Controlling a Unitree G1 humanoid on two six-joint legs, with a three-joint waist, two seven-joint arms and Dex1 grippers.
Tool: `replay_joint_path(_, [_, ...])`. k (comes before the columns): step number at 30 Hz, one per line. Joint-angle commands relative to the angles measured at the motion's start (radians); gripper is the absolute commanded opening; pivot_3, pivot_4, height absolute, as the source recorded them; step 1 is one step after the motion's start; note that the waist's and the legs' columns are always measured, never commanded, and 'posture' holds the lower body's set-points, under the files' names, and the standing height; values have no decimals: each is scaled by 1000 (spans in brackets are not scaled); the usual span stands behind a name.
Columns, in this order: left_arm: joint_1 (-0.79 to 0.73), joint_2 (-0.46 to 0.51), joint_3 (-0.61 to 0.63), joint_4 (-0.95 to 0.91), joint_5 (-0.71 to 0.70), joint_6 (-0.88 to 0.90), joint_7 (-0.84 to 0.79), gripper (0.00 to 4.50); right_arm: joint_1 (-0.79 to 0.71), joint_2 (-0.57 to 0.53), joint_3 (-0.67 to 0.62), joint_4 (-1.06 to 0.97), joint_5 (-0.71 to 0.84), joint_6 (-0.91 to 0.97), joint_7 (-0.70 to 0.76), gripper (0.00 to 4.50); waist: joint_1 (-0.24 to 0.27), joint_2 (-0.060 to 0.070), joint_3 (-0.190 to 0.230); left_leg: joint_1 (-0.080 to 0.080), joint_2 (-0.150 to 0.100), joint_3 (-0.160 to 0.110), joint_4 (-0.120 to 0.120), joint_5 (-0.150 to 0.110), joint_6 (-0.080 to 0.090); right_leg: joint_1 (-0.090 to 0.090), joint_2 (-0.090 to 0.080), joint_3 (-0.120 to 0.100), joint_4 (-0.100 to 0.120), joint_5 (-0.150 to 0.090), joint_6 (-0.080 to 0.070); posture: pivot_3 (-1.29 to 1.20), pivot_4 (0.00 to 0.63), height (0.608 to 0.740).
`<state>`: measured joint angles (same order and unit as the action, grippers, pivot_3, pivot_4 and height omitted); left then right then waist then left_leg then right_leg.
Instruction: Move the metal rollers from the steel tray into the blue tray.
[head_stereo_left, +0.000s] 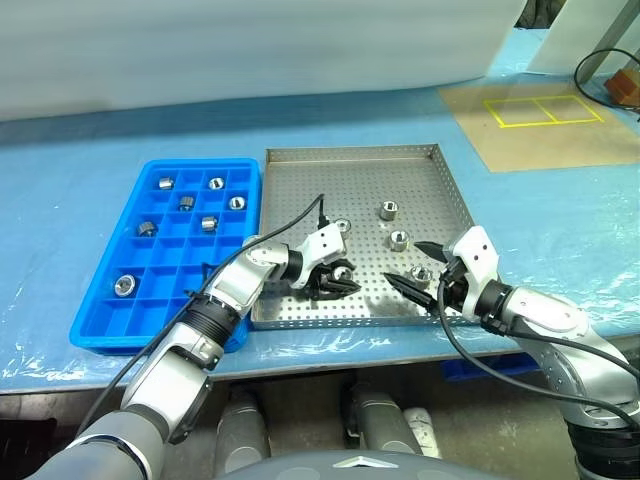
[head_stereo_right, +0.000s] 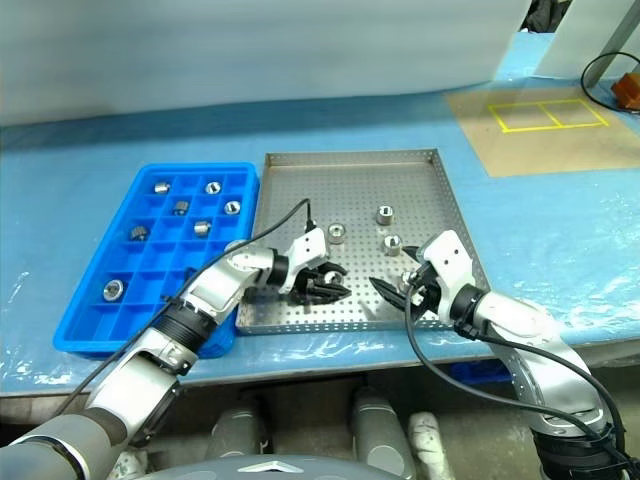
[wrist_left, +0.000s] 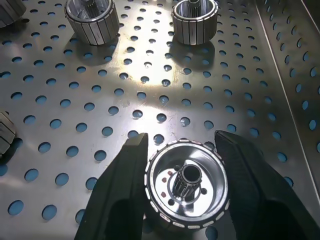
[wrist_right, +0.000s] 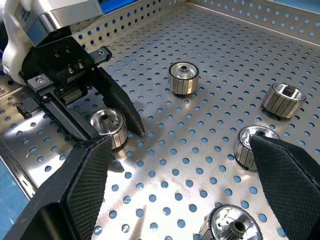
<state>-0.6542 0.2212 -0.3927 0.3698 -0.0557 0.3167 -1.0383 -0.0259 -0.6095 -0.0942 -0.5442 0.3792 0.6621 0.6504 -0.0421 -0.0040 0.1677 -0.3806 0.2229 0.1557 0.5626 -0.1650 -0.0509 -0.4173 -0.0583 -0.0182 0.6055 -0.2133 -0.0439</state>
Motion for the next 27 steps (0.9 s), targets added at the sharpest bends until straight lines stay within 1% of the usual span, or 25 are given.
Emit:
replay_joint_path(1, [14,-2,46,-101,-27,53,43,1742,-34,-11,10,0,7,-25,14,4500,0,0,0,0,0,0,0,0,0,0,0,0,0,0,0,-430,150,740])
replay_joint_path(6, [66,-19,138,-246,-41,161,212,1742,-113,1,73,75,-4,-56,50,4500,2,0,0,0,0,0,0,0,0,0,0,0,0,0,0,-364,150,740])
replay_joint_path(10, [113,-44,239,-373,-44,258,386,1742,-188,13,132,155,-14,-92,93,4500,7,0,0,-1,0,0,0,0,0,0,0,-1,0,0,0,-251,150,740])
replay_joint_path(12, [145,-49,282,-436,-44,279,459,1742,-233,24,163,206,-22,-114,120,4500,10,0,0,-1,1,-1,0,0,0,0,0,-1,0,0,0,-186,150,740])
replay_joint_path(16, [196,-59,370,-496,-27,302,616,1742,-311,45,218,304,-41,-165,176,4500,31,0,0,-1,1,-1,0,0,0,0,0,-2,0,0,0,-105,150,740])
replay_joint_path(22, [269,-98,500,-620,-13,338,843,1742,-428,90,290,458,-69,-241,269,4500,67,-1,1,-4,1,-3,0,0,0,-1,-1,-4,0,0,0,34,150,740])
replay_joint_path(27, [302,-109,561,-698,-13,358,946,1742,-493,129,327,559,-91,-295,331,4500,99,-1,1,-4,1,-3,0,0,0,-2,-1,-6,1,0,-1,122,150,740])
